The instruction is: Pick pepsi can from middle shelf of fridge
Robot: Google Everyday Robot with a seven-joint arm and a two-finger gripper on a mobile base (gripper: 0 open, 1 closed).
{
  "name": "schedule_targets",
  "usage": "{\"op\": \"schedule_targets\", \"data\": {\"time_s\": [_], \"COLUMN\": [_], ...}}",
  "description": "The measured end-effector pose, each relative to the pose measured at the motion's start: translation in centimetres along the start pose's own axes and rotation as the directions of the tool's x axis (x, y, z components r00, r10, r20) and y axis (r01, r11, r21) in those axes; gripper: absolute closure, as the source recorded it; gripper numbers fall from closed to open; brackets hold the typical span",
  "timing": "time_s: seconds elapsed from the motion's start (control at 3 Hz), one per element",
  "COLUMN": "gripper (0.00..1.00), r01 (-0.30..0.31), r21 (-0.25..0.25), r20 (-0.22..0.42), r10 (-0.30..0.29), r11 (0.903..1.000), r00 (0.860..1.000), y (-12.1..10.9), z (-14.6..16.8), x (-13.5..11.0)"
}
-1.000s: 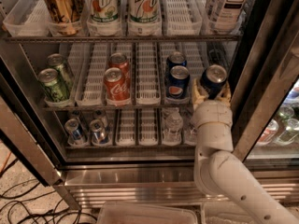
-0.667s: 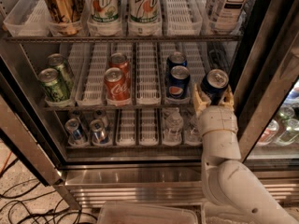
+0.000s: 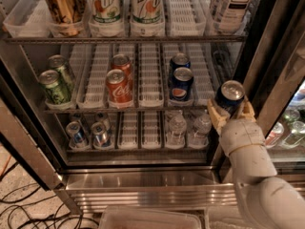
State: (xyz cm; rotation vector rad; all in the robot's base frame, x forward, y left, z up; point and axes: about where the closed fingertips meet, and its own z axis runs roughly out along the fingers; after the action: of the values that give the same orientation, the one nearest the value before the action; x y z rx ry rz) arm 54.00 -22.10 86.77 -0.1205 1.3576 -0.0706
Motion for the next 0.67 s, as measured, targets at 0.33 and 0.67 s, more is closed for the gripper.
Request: {"op": "schedule_targets", "data": {"time_s": [0.33, 0.67], "gripper": [1.00, 1.00], "r01": [0.054, 0.054], "r21": [-0.030, -0.030], "r20": [-0.138, -0.138], "r10": [-0.058, -0.058], "r11": [0.9981, 0.9981], "r00": [0.989, 0.989], "y": [-5.25, -5.25], "z": [-1.87, -1.87], "x": [2.02, 2.02]}}
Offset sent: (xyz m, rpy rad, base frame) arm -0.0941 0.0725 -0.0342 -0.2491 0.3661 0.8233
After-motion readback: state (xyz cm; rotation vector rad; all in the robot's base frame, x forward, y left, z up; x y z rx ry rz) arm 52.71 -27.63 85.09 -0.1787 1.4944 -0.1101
